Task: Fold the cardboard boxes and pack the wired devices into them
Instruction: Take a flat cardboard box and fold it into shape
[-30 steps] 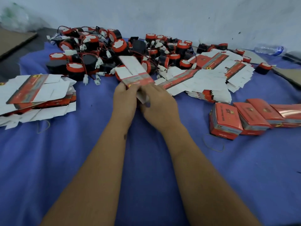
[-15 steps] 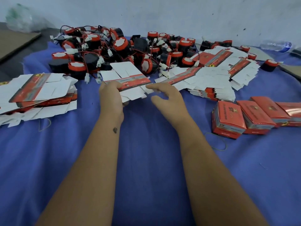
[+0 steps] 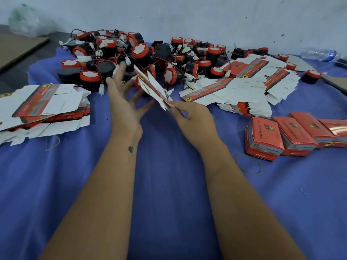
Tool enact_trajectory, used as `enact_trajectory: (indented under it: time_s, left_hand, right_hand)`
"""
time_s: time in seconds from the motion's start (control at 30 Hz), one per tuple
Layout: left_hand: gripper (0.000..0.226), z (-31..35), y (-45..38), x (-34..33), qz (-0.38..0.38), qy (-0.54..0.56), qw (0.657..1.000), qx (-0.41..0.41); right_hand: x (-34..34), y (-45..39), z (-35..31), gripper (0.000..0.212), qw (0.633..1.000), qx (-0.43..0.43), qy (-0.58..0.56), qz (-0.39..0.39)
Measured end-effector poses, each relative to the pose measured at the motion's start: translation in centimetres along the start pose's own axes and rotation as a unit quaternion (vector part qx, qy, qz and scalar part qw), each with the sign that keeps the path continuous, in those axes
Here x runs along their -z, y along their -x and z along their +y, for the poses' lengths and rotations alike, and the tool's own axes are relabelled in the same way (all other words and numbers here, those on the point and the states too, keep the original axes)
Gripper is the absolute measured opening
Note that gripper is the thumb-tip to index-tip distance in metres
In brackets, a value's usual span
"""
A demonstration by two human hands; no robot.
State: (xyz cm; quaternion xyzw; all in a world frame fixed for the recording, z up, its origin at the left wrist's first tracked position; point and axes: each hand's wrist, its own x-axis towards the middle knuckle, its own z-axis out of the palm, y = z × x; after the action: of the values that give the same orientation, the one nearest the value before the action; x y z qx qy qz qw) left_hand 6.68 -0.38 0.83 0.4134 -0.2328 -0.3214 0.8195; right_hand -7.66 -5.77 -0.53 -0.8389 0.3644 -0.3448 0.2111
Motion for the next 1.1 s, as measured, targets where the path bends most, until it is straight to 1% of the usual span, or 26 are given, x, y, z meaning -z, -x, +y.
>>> enact_trajectory:
  time_s: [0.07, 0.13, 0.2, 0.27, 0.3, 0.37, 0.43, 0.5, 0.57, 0.6, 0.63, 0.67, 0.7, 0.77, 0.83, 0.87, 0.93, 0.97, 1.0, 1.07, 1.1]
  left_hand:
    - [0.037, -0.1, 0.4, -0.4, -0.012, -0.119, 0.99, -0.079]
    - [0.035, -0.3, 0.7, -0.7, -0.022, -0.193, 0.968, -0.156]
    - [0.035, -0.4, 1.0, -0.8, -0.055, -0.22, 0.956, -0.185]
    - [0.036, -0.5, 1.3, -0.7, -0.089, -0.248, 0.942, -0.207]
    - [0.039, -0.6, 1.4, -0.6, -0.104, -0.27, 0.933, -0.215]
    - [0.047, -0.9, 1.5, -0.7, -0.141, -0.307, 0.917, -0.211]
    - [0.064, -1.2, 1.5, -0.7, -0.189, -0.353, 0.896, -0.191]
    - [0.086, -1.7, 1.6, -0.6, -0.241, -0.427, 0.851, -0.191]
    - [0.105, -2.2, 1.6, -0.5, -0.277, -0.491, 0.802, -0.197]
    - [0.11, -2.4, 1.5, -0.6, -0.289, -0.506, 0.788, -0.197]
    - [0.111, -2.4, 1.4, -0.6, -0.3, -0.506, 0.785, -0.195]
    - [0.108, -2.4, 1.3, -0.6, -0.306, -0.492, 0.792, -0.191]
    - [0.1, -2.3, 1.2, -0.6, -0.307, -0.467, 0.807, -0.191]
    - [0.08, -2.0, 1.1, -0.6, -0.293, -0.414, 0.837, -0.203]
    - [0.066, -1.7, 1.2, -0.8, -0.271, -0.399, 0.848, -0.222]
    - [0.062, -1.6, 1.3, -0.9, -0.259, -0.405, 0.845, -0.233]
    - [0.062, -1.5, 1.4, -1.2, -0.238, -0.41, 0.847, -0.239]
    - [0.062, -1.4, 1.6, -1.3, -0.231, -0.397, 0.859, -0.228]
    - [0.06, -1.4, 1.8, -1.6, -0.226, -0.367, 0.878, -0.208]
    - [0.051, -1.3, 2.1, -1.8, -0.218, -0.288, 0.919, -0.156]
    - [0.047, -1.3, 2.2, -1.8, -0.209, -0.258, 0.934, -0.129]
  right_hand:
    - [0.1, 0.0, -0.1, 0.028, 0.999, 0.022, 0.046, 0.019]
    - [0.3, 0.0, -0.1, 0.025, 0.997, 0.029, 0.067, 0.033]
    - [0.2, 0.0, 0.0, 0.024, 0.994, 0.015, 0.092, 0.05]
    - [0.3, -0.1, 0.0, 0.025, 0.991, -0.025, 0.108, 0.08]
    - [0.4, -0.2, 0.1, 0.024, 0.989, -0.052, 0.094, 0.102]
    - [0.5, -0.4, 0.1, 0.025, 0.981, -0.109, 0.035, 0.157]
    - [0.8, -0.5, 0.1, 0.03, 0.963, -0.152, -0.043, 0.217]
    - [1.1, -0.7, -0.2, 0.028, 0.934, -0.189, -0.135, 0.272]
    - [1.4, -0.7, -0.3, 0.026, 0.897, -0.211, -0.238, 0.307]
    - [1.5, -0.7, -0.3, 0.025, 0.879, -0.217, -0.285, 0.315]
    - [1.5, -0.7, -0.3, 0.024, 0.864, -0.221, -0.323, 0.317]
    - [1.5, -0.7, -0.3, 0.025, 0.852, -0.227, -0.349, 0.317]
    - [1.6, -0.6, -0.3, 0.026, 0.842, -0.233, -0.368, 0.319]
    - [1.8, -0.9, -0.1, 0.028, 0.823, -0.247, -0.393, 0.327]
    - [2.0, -1.1, 0.0, 0.029, 0.811, -0.246, -0.413, 0.334]
    - [2.0, -0.8, -0.2, 0.029, 0.812, -0.24, -0.416, 0.333]
    - [2.1, -0.6, -0.3, 0.027, 0.825, -0.217, -0.411, 0.323]
    - [2.2, -0.6, -0.3, 0.024, 0.83, -0.202, -0.418, 0.31]
    - [2.2, -1.1, -0.5, 0.019, 0.833, -0.193, -0.428, 0.292]
    - [2.4, -1.9, -1.0, 0.01, 0.842, -0.202, -0.446, 0.227]
    - [2.4, -2.4, -1.2, 0.02, 0.844, -0.215, -0.454, 0.188]
